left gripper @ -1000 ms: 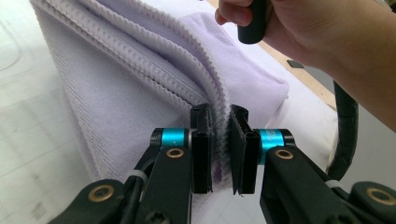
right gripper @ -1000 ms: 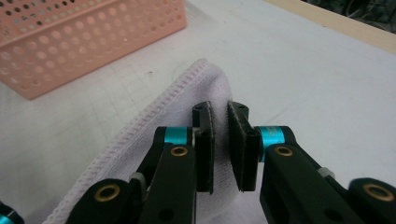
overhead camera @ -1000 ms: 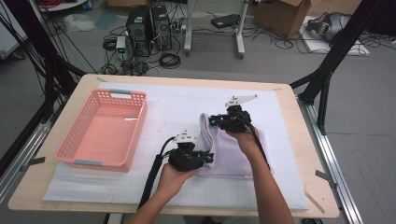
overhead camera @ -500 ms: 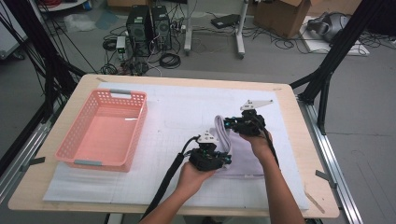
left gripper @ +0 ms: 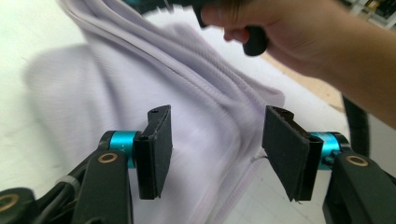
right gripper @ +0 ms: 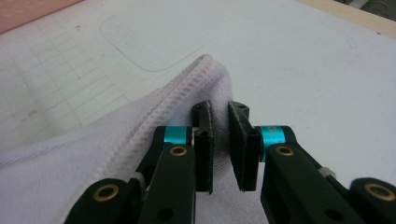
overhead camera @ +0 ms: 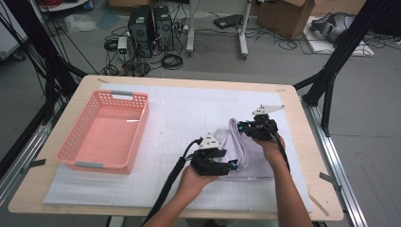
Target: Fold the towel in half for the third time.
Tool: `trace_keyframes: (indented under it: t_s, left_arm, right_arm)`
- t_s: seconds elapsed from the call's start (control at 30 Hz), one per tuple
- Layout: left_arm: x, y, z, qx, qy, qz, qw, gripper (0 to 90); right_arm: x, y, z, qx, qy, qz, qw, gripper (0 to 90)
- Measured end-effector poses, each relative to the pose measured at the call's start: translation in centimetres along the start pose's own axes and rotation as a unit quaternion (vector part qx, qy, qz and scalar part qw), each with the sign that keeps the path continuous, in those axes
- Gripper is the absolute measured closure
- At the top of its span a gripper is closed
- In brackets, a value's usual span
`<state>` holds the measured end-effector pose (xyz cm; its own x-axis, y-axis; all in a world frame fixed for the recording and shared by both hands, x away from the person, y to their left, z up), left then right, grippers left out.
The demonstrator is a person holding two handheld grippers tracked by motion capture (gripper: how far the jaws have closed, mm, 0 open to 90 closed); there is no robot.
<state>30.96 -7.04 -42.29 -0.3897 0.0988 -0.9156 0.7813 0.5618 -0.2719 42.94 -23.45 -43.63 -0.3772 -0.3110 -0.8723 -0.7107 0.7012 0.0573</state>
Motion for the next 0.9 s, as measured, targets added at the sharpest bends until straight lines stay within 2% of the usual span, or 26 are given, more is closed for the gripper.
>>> trace_keyframes:
  t_s: [0.17, 0.3, 0.4, 0.47, 0.53, 0.6, 0.7, 0.8, 0.9]
  left_arm:
    - [0.0, 2.5, -2.9, -0.029, -0.025, 0.006, 0.9993, 39.2]
    - [1.0, 4.9, -4.7, -0.056, -0.022, -0.001, 0.9982, 39.3]
    - [1.8, 6.3, -5.7, -0.068, -0.026, -0.006, 0.9974, 39.4]
    - [2.4, 7.0, -6.4, -0.071, -0.027, -0.003, 0.9971, 39.4]
    - [2.8, 7.5, -7.0, -0.073, -0.030, -0.006, 0.9969, 39.5]
    - [2.9, 8.0, -7.5, -0.074, -0.040, -0.008, 0.9964, 39.5]
    - [3.1, 8.4, -8.0, -0.073, -0.042, 0.004, 0.9965, 39.6]
    - [3.1, 8.6, -8.5, -0.065, -0.051, 0.008, 0.9966, 40.1]
    - [3.2, 8.6, -8.9, -0.053, -0.062, 0.014, 0.9966, 40.3]
  right_arm:
    - [0.4, -0.5, -0.1, 0.019, 0.016, -0.002, 0.9997, 80.7]
    - [1.1, -0.9, -0.3, 0.039, 0.043, -0.014, 0.9982, 79.6]
    - [1.2, -1.3, -1.0, 0.059, 0.045, -0.013, 0.9972, 76.5]
    - [1.2, -1.6, -1.7, 0.069, 0.036, -0.007, 0.9969, 68.8]
    - [1.2, -2.0, -2.9, 0.083, 0.014, 0.016, 0.9963, 60.2]
    - [1.6, -2.2, -4.1, 0.091, 0.001, 0.028, 0.9954, 55.9]
    - [2.9, -2.6, -6.2, 0.107, -0.006, 0.040, 0.9934, 52.9]
    - [4.0, -1.8, -8.1, 0.106, -0.022, 0.059, 0.9923, 48.7]
    - [5.2, -0.2, -9.3, 0.103, -0.036, 0.060, 0.9923, 45.2]
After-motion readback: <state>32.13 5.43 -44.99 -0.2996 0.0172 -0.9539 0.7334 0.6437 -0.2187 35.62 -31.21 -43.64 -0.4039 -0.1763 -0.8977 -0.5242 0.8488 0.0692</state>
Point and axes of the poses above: each handheld gripper's, and its own axes: z roughly forward along the jaws, x roughly out of its underside, y roughly to its left, the point moved 6 cm from there along z, roughly forward along the jaws, and after that the axes turned 8 degrees about -y, right-handed, at the moved point
